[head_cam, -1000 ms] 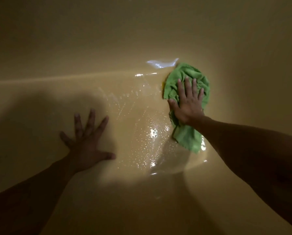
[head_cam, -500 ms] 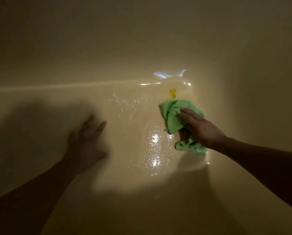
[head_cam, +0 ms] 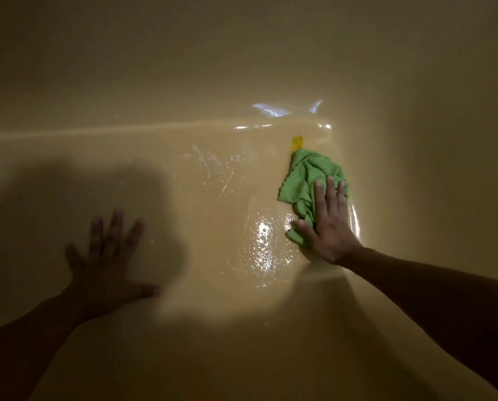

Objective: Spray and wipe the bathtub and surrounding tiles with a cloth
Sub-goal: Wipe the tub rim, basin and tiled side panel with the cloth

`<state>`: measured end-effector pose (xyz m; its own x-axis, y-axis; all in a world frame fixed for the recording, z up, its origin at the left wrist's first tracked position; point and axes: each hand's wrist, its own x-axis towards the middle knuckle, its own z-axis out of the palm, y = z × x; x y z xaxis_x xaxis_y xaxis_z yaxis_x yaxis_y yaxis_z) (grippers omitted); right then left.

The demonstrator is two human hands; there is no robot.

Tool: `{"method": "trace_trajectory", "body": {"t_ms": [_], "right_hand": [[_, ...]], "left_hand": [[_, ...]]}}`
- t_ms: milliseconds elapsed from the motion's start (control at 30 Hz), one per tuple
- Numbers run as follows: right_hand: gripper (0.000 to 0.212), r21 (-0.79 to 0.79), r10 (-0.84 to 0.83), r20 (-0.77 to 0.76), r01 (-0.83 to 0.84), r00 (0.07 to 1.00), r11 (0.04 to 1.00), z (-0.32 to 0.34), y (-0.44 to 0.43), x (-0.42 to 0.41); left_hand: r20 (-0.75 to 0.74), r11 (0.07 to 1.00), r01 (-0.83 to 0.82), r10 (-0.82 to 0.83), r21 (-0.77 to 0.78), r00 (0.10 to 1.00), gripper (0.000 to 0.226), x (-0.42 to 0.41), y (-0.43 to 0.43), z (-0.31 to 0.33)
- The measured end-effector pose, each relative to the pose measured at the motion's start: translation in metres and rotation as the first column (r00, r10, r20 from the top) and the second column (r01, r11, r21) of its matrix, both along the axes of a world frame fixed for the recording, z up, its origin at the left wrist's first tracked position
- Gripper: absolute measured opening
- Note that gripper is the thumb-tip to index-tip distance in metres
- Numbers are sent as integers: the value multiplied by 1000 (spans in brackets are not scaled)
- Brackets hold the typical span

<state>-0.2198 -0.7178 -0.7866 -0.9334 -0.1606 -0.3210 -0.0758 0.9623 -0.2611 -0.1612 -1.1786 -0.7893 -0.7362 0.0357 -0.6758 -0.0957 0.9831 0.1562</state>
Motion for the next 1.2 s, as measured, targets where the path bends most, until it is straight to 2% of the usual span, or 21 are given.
{"method": "trace_trajectory", "body": {"t_ms": [133,300,367,467,533,600,667,733,833,867,933,1000,1033,1100,1200], "right_hand": [[92,-26,43,-60,-45,997,999,-12,-47,9],[89,-101,33,-54,-38,998,994,-14,-129,18],[85,-131,9,-69,-18,998,991,-18,-170,17],[80,-173,-110,-55,99,992,980,-15,-215,5],[72,-302,-204,11,198,979,933,-4,-229,-7],[62,-461,-337,50,320,940,827,11,-229,-19],[59,-564,-464,8,387,886,729,30,-218,-32],[56,-601,-520,-97,366,849,710,47,-198,-47],[55,-557,-529,-189,353,827,752,65,-163,-75],[56,-541,-529,-152,378,835,752,64,-153,-85],[62,-499,-499,19,441,866,746,56,-143,-100],[70,-400,-421,147,443,895,802,42,-149,-111],[72,-343,-385,155,415,910,843,33,-156,-115],[74,-257,-323,71,330,944,908,20,-176,-119],[79,-231,-219,-86,194,972,953,4,-208,-118]], "left_hand": [[4,999,-24,24,42,1000,143,2,-3,1],[67,996,-23,18,82,998,147,-2,-8,10],[95,996,-23,14,87,995,150,-4,-12,13],[67,994,-16,8,109,998,147,-3,-16,12],[46,993,3,-9,117,999,146,-3,-22,12],[24,993,25,-27,113,999,144,-2,-31,13],[-4,993,35,-35,112,999,144,-1,-44,14],[-33,996,1,2,92,999,146,1,-57,16],[11,993,-115,115,17,993,148,1,-70,22],[40,990,-139,138,6,990,148,1,-73,23],[92,990,-139,138,2,986,147,0,-77,25],[130,991,-134,131,10,983,147,-1,-77,24],[146,990,-141,137,17,980,147,-1,-77,23],[163,988,-155,149,27,975,149,-1,-76,22],[170,983,-176,166,48,971,150,0,-75,19]]}}
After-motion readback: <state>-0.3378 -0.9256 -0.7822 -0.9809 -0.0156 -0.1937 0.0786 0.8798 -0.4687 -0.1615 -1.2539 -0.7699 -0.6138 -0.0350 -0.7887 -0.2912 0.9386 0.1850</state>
